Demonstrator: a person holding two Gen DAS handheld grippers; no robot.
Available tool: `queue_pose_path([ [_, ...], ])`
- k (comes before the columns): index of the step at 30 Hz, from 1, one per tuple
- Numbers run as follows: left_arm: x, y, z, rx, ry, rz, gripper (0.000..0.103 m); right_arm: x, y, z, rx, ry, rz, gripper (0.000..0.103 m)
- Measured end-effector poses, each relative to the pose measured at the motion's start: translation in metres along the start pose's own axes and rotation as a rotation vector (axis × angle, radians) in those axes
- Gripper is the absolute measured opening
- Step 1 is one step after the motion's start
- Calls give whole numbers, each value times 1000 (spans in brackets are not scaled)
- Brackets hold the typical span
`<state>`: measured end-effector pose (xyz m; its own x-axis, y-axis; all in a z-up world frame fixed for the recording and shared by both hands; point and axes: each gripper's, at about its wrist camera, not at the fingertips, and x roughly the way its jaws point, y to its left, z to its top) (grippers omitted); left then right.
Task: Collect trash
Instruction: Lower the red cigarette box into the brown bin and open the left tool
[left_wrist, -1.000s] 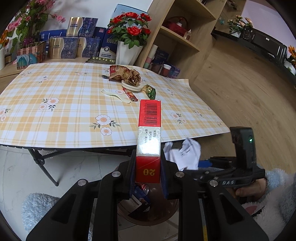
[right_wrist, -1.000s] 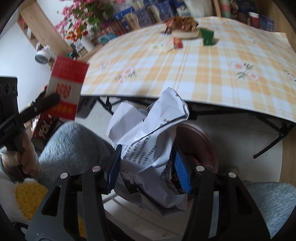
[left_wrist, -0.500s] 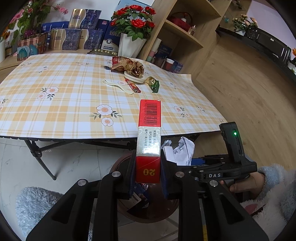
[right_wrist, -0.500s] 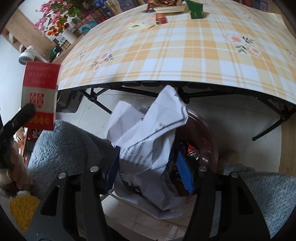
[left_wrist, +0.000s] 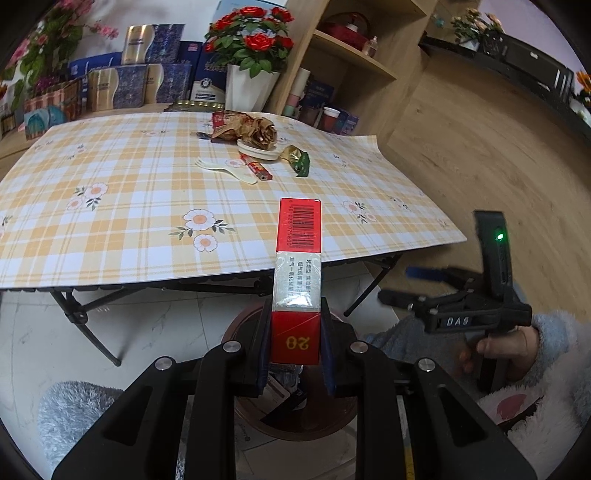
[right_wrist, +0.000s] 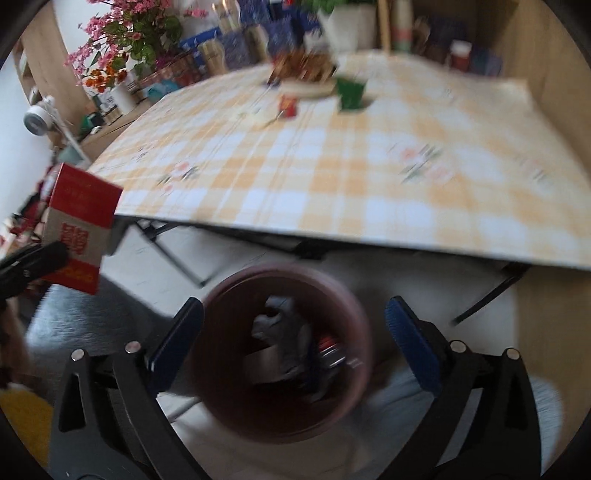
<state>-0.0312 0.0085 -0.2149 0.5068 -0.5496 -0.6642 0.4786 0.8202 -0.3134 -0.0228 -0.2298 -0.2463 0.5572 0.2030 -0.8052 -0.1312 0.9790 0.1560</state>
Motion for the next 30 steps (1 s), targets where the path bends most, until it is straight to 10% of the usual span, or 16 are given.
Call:
queue_pose_path([
  [13, 21, -22, 6, 244, 23, -25, 22, -46, -34, 3, 28, -275, -141, 97],
  [30, 86, -19, -14, 286, 210, -12, 22, -24, -33, -8, 58, -226, -156, 97],
])
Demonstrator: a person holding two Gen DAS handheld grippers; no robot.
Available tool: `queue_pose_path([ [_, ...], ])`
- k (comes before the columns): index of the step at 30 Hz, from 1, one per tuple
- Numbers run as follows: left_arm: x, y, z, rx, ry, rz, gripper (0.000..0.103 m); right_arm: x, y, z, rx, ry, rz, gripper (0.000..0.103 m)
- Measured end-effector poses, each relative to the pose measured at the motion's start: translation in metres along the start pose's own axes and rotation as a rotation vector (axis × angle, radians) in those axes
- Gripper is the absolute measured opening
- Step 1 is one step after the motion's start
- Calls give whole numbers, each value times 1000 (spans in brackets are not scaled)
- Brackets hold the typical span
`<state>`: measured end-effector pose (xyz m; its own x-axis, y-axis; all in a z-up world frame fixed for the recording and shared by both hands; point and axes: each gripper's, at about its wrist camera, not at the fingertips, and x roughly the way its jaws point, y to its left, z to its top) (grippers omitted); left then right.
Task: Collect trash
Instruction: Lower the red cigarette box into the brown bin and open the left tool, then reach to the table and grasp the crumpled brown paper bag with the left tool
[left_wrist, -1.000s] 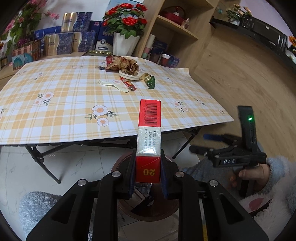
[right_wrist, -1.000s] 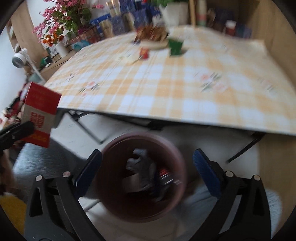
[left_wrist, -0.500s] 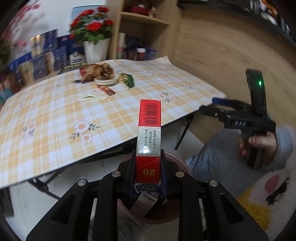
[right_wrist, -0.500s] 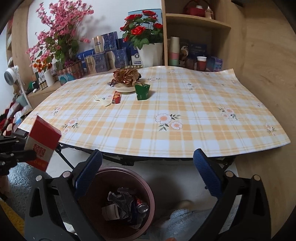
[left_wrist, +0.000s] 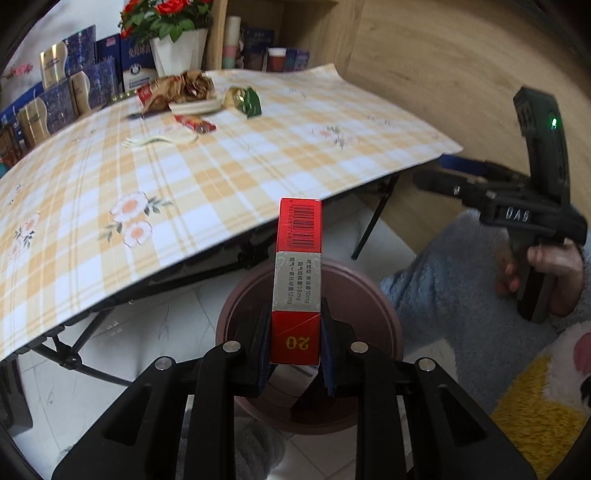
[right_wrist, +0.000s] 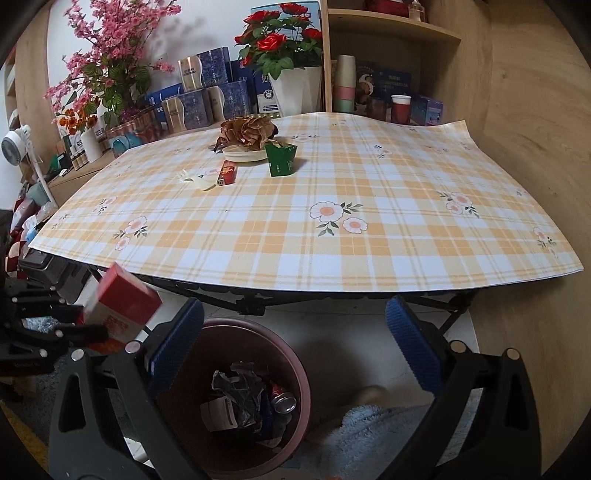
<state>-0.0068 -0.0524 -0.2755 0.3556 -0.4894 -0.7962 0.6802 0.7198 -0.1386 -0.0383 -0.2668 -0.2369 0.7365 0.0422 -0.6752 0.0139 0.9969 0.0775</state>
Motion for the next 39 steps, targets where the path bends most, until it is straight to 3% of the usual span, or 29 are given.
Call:
queue_pose_path([
  [4, 8, 0, -2, 4, 33, 4, 22, 1, -1, 0, 12, 8, -12, 97],
  [23, 10, -2, -1, 10, 40, 5, 24, 1, 0, -2, 1, 14, -8, 97],
  [31, -3, 12, -1, -69, -23, 81, 70, 2, 1, -2, -2, 18, -8, 97],
  [34, -11, 22, -1, -124, -61, 109, 82, 2, 1, -2, 0, 18, -8, 97],
  [39, -24, 39, -2, -209, -105, 138, 92, 2, 0, -2, 1, 19, -7, 97],
])
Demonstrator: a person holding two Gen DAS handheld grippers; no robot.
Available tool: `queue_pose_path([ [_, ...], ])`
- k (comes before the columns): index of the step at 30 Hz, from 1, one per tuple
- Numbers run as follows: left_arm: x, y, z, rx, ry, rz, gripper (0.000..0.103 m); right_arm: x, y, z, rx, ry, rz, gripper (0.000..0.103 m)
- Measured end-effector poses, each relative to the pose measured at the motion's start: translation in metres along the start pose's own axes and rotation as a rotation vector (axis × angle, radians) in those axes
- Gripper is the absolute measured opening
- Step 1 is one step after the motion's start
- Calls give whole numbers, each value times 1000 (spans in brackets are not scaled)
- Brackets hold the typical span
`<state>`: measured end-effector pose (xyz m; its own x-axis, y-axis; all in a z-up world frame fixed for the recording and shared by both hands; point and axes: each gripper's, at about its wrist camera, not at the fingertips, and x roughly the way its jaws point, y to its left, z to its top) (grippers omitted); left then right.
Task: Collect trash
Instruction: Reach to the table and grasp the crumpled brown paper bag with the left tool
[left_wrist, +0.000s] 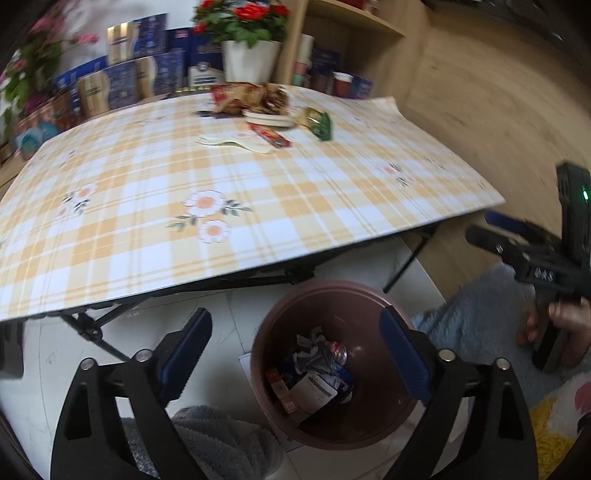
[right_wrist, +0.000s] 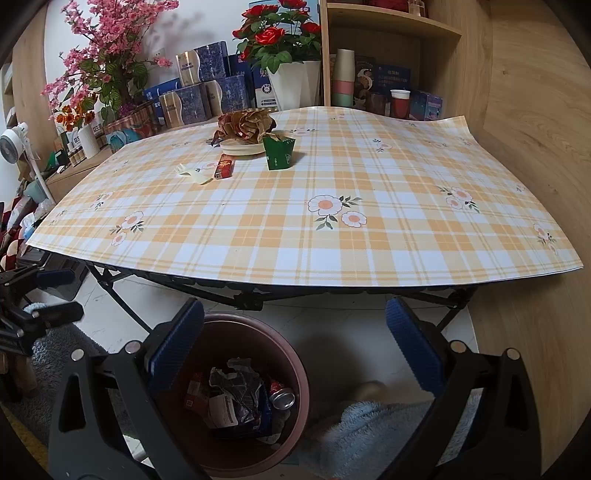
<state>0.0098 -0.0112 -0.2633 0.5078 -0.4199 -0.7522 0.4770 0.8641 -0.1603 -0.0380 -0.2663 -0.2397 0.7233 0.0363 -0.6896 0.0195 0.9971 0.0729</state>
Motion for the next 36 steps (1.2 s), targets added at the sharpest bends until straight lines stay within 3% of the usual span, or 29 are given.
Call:
queue_pose_path([
  [12, -3, 21, 1, -110, -6, 34, 97, 4, 2, -3, -11, 19, 5, 97],
  [25, 11, 42, 9, -224, 81, 19, 97, 15, -22, 18, 98, 88, 17, 97],
  [28, 11, 45, 21, -218, 87, 19, 97, 19, -32, 32, 128, 82, 18, 97],
  [31, 8, 38, 47, -131, 61, 39, 97, 25, -39, 50, 133, 47, 43, 97],
  [36, 28, 21, 122, 2, 48, 34, 97, 45, -42, 74, 83, 6, 51, 97],
])
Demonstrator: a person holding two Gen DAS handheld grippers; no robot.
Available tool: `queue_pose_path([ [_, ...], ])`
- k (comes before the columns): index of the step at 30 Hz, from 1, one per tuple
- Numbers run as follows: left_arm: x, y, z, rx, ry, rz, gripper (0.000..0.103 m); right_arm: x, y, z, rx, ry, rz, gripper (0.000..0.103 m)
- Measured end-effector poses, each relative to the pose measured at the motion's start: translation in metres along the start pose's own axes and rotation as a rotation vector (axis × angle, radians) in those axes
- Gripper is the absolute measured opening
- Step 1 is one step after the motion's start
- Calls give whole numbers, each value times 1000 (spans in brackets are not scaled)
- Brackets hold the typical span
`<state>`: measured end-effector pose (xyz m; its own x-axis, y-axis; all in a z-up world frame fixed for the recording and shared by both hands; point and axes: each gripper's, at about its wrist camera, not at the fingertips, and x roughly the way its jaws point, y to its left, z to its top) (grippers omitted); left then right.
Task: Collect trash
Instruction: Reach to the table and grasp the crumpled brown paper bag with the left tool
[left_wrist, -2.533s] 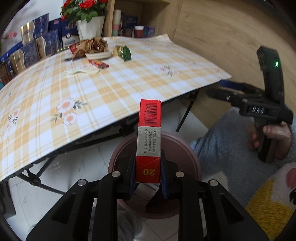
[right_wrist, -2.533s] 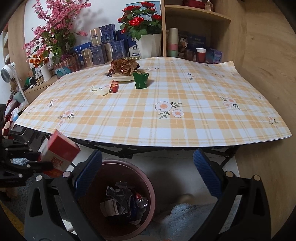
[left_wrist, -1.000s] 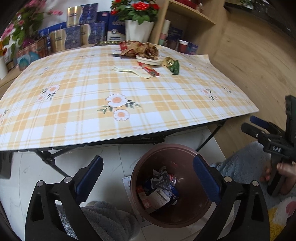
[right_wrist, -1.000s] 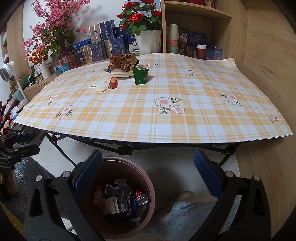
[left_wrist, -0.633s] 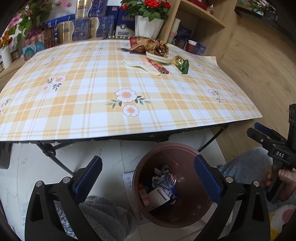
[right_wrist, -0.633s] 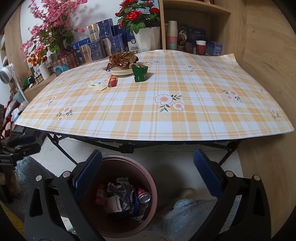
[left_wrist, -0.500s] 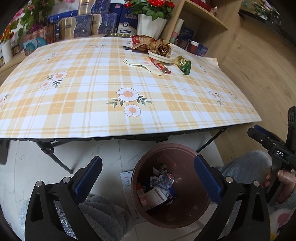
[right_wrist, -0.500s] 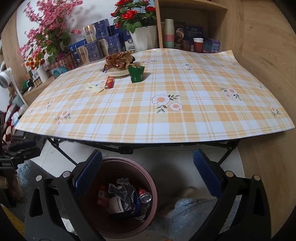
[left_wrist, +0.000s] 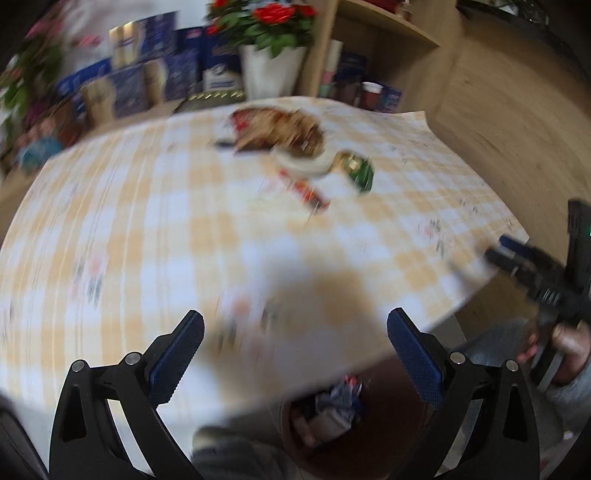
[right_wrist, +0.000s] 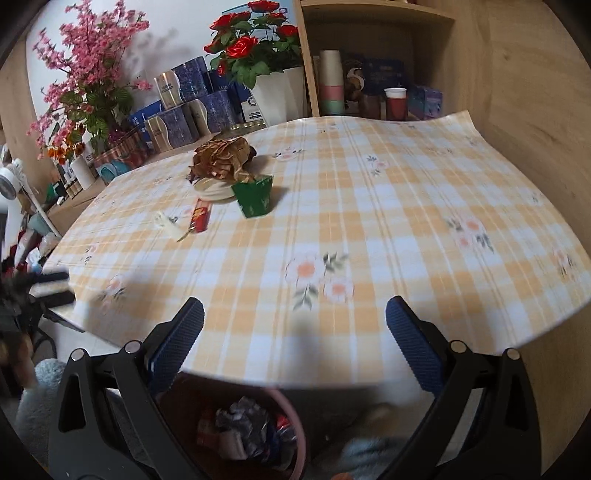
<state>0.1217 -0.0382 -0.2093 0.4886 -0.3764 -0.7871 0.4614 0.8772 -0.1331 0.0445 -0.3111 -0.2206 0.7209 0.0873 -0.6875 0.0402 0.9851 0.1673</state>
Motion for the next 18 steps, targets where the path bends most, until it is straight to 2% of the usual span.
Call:
queue_pose_path([
  [3, 16, 0, 58, -27, -48, 9, 97, 19, -7, 14, 24, 7, -9, 97],
  [5, 32, 0, 92, -58, -46, -27, 90, 30, -11, 22, 43, 11, -16, 97],
  [6, 45, -1, 115, -65, -35, -41, 84, 35, -12, 25, 46, 15, -23, 97],
  [8, 70, -7, 151, -38, -25, -15, 79, 46, -13, 30, 45, 27, -26, 97],
  [10, 90, -12, 173, 6, -29, 41, 73, 54, -14, 34, 42, 30, -21, 97],
  [12, 119, -20, 192, 47, 2, 85, 73, 59, -14, 35, 39, 29, -15, 97],
  [18, 171, -16, 211, 69, 42, 206, 71, 67, -13, 40, 19, 35, -2, 97],
])
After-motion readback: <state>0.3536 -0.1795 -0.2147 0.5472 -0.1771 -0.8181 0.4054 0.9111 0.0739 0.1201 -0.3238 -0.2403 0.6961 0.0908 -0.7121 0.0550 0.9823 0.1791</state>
